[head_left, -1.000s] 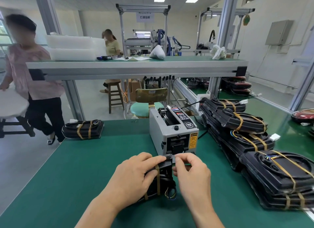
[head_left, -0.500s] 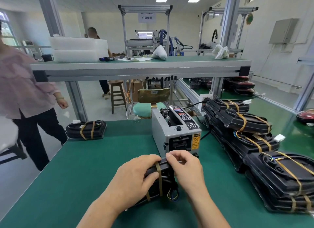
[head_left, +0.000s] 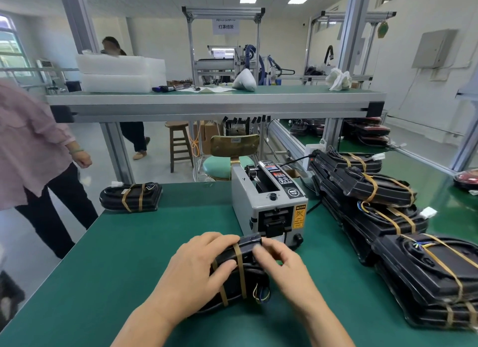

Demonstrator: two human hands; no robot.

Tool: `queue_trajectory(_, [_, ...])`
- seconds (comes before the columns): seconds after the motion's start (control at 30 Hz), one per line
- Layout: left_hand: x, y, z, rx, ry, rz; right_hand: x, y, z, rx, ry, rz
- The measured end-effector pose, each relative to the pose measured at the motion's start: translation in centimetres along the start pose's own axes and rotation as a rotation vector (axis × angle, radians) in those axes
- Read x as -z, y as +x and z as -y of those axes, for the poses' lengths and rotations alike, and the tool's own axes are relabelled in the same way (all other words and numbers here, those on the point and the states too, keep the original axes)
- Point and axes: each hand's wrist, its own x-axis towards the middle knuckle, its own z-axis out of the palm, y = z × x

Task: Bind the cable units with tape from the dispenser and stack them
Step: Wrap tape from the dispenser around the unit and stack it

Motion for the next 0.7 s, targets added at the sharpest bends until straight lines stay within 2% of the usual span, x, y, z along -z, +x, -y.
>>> queue_trajectory(0.1, [-0.1, -0.5, 1.1, 0.113, 0.009, 0.016, 0.3, -0.4, -1.0, -0.025, -0.167, 0.107])
queue_trajectory(0.2, [-0.2, -1.6, 2.1, 0.264, -0.066, 0.023, 0.1, -0.3, -1.2, 0.000, -0.153, 0.095])
queue_trajectory(0.43, [-0.1, -3.8, 3.9, 0.657, -0.627, 0.003, -1.6, 1.0, -1.6, -0.022, -0.184, 0.000])
queue_trajectory(0.53, [-0.7, -4.2, 5.4, 0.833, -0.798, -0.162, -3.2, 1.3, -1.4, -0.017, -0.213, -0.051])
queue_trajectory(0.7, [-0.3, -3.9, 7.8, 0.867, -0.912, -0.423, -6.5, 2.0, -0.5, 0.023, -0.220, 0.010])
